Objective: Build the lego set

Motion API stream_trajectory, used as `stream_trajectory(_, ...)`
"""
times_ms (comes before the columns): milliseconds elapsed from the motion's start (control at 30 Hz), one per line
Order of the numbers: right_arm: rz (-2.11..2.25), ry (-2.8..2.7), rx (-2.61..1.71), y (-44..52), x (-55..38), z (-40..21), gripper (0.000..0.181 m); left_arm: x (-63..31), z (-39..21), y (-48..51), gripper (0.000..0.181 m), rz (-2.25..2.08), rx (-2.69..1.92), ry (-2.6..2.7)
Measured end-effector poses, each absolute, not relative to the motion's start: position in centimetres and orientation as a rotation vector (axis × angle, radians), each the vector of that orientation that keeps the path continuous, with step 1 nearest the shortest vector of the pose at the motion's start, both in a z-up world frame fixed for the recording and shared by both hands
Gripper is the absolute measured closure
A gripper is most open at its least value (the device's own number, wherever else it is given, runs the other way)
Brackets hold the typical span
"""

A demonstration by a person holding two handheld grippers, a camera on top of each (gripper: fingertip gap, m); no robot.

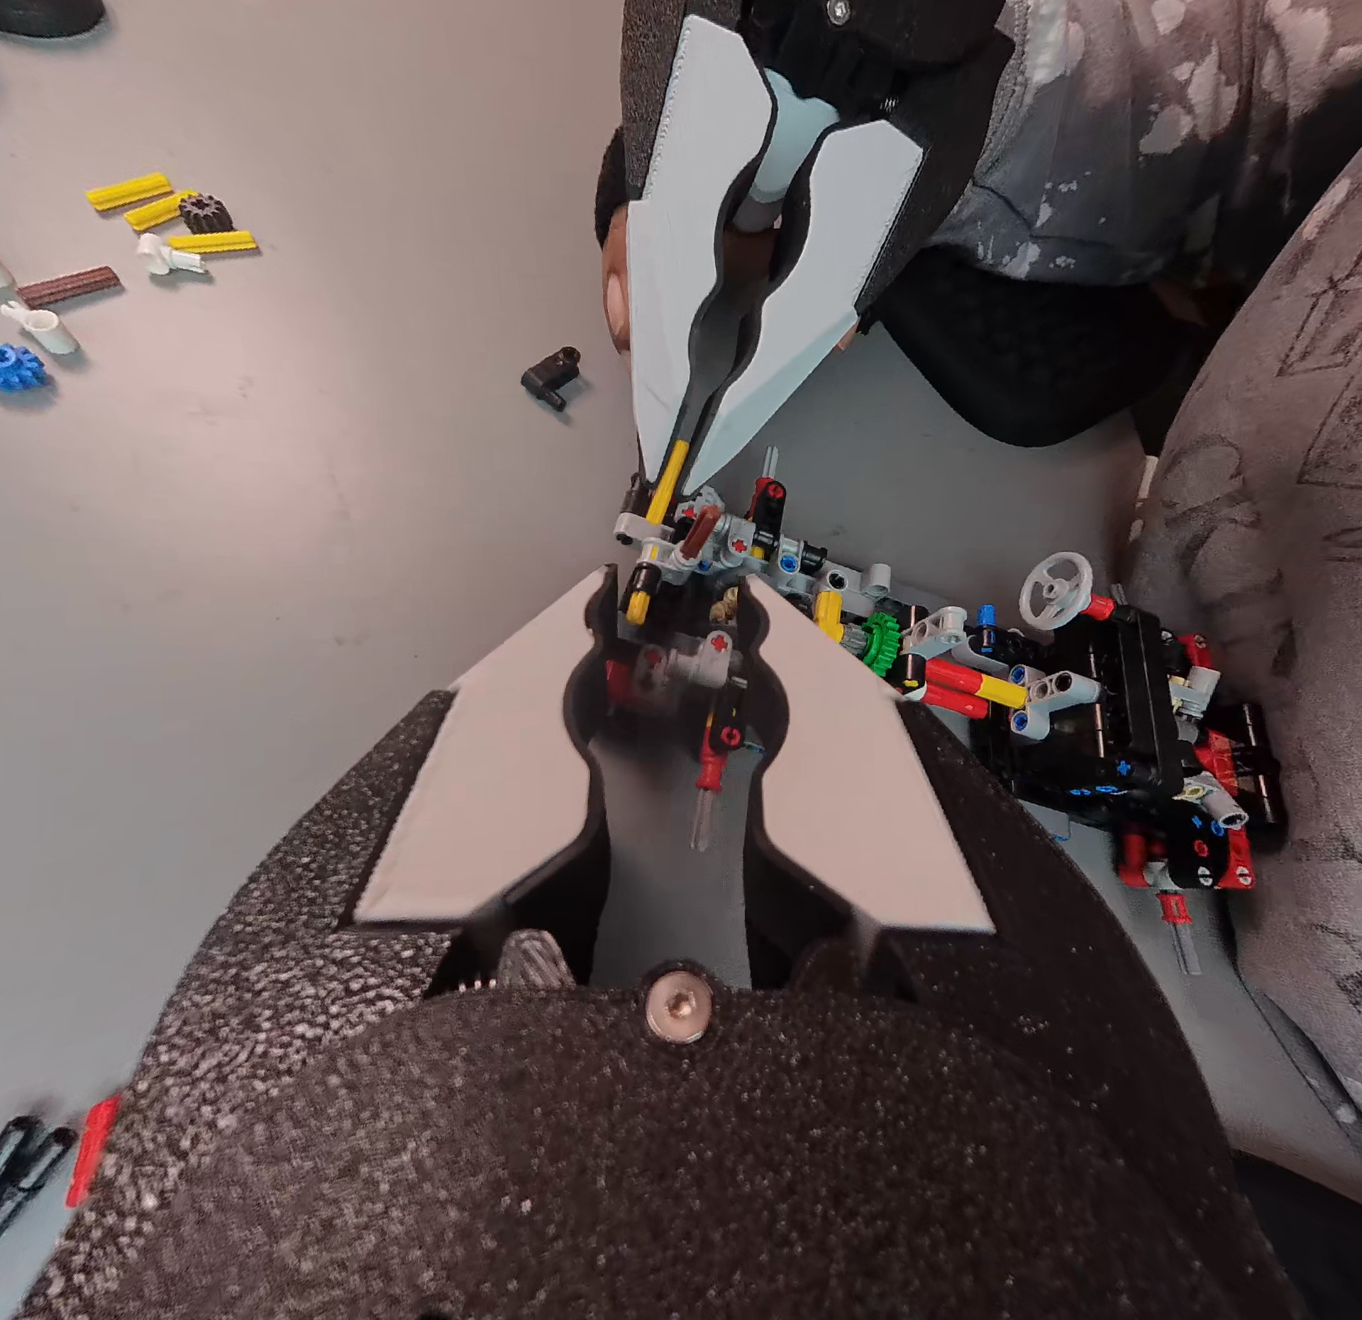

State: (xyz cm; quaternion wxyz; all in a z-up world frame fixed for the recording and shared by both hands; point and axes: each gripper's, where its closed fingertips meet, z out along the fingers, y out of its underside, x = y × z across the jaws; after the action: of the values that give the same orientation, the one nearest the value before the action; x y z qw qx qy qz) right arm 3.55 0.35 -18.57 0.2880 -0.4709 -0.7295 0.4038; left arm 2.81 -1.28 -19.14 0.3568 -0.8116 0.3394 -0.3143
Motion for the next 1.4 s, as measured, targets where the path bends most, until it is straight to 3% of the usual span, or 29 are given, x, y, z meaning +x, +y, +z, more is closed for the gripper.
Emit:
stream_trajectory(133, 1.090, -1.936, -1.266, 0.5, 3.5, -18.4, 0.181, 3.5, -19.1, -0.7, 0.151, -0.786, -2.089, 0.886)
stream_trajectory(200, 1.091, -1.936, -1.264, 0.4, 3.6, -18.4, 0.181, 3.5, -19.6, -0.5, 0.165, -0.701, -2.084, 0.948)
stream_trajectory(300, 1.099, -1.935, -1.256, 0.3, 3.6, -18.4, 0.181, 3.5, -19.6, -0.6, 0.167, -0.638, -2.036, 1.033)
stream_trajectory(700, 1.173, -1.917, -1.222, -0.1, 3.8, -17.6, 0.181, 3.2, -19.6, -1.4, 0.168, -0.744, -1.864, 1.298)
stream_trajectory(1100, 1.084, -1.929, -1.274, -0.4, 2.9, -18.5, 0.180, 2.4, -20.2, -1.1, 0.160, -0.606, -2.013, 1.158)
stream_trajectory(1400, 1.154, -1.871, -1.235, -0.4, 3.2, -17.3, 0.180, 2.9, -19.8, -1.1, 0.168, -0.613, -1.998, 1.121)
